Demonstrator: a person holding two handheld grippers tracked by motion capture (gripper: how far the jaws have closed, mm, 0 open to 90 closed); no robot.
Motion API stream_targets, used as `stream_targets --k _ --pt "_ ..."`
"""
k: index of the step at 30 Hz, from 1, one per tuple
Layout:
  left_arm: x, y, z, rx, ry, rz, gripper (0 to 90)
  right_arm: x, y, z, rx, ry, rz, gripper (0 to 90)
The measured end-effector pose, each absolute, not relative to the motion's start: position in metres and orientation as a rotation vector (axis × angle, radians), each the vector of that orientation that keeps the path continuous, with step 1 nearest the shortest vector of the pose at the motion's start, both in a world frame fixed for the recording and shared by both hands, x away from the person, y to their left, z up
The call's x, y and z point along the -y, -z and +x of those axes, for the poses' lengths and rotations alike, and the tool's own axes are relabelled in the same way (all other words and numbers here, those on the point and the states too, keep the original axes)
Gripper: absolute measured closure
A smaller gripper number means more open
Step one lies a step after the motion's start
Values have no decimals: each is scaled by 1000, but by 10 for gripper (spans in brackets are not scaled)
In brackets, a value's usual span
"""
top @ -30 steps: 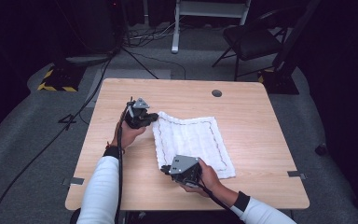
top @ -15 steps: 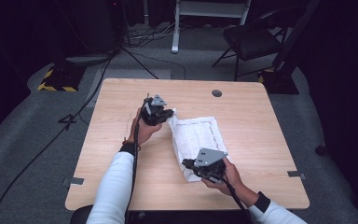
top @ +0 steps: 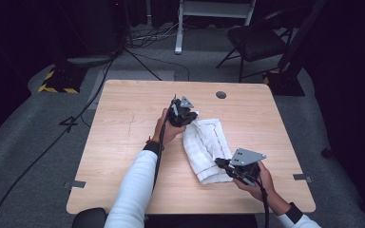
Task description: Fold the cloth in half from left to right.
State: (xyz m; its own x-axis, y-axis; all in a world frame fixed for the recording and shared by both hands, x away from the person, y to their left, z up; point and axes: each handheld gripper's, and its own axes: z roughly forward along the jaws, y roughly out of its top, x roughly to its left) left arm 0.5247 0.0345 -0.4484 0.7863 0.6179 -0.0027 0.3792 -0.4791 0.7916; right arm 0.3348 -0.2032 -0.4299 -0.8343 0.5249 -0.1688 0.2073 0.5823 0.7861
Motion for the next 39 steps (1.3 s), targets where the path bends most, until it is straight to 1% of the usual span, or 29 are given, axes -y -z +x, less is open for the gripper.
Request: stream_targets --k 13,23,25,26,28,29,30,31,32,33,34,35,36,37,38,39 --pt "6 456 534 -718 -347 2166 858 229 441 338 -2435 -1050 681 870" --pt "33 458 539 -702 -369 2183 857 233 444 337 -2446 -995 683 869" --pt "38 459 540 -704 -388 2192 826 238 448 337 -2457 -968 702 862" --pt "41 460 541 -716 -399 2191 826 238 448 337 -2457 -968 702 862" --pt "44 461 541 -735 -407 2187 692 243 453 339 -2471 -936 724 851" --pt "46 462 540 -754 -415 2192 692 243 453 339 -2471 -936 724 851" --pt "46 463 539 -765 -419 2200 648 244 456 339 -2478 -924 727 839" --pt "47 464 537 -780 -433 2206 585 246 458 340 -2484 -908 732 798" --pt "46 463 534 -785 -459 2221 491 248 460 340 -2491 -894 746 718" --pt "45 463 530 -773 -476 2232 420 250 463 340 -2490 -882 767 695" --pt "42 462 527 -755 -470 2249 373 253 466 341 -2497 -873 782 677" --pt "39 461 523 -743 -462 2254 326 256 469 341 -2506 -867 798 636" --pt "31 458 513 -719 -466 2264 287 262 472 342 -2507 -843 824 574" --pt "31 458 513 -719 -466 2264 260 262 472 342 -2507 -843 824 574" --pt "26 456 509 -709 -460 2271 260 265 473 342 -2508 -840 839 554" --pt "22 456 504 -709 -470 2278 233 267 473 341 -2507 -849 855 538"
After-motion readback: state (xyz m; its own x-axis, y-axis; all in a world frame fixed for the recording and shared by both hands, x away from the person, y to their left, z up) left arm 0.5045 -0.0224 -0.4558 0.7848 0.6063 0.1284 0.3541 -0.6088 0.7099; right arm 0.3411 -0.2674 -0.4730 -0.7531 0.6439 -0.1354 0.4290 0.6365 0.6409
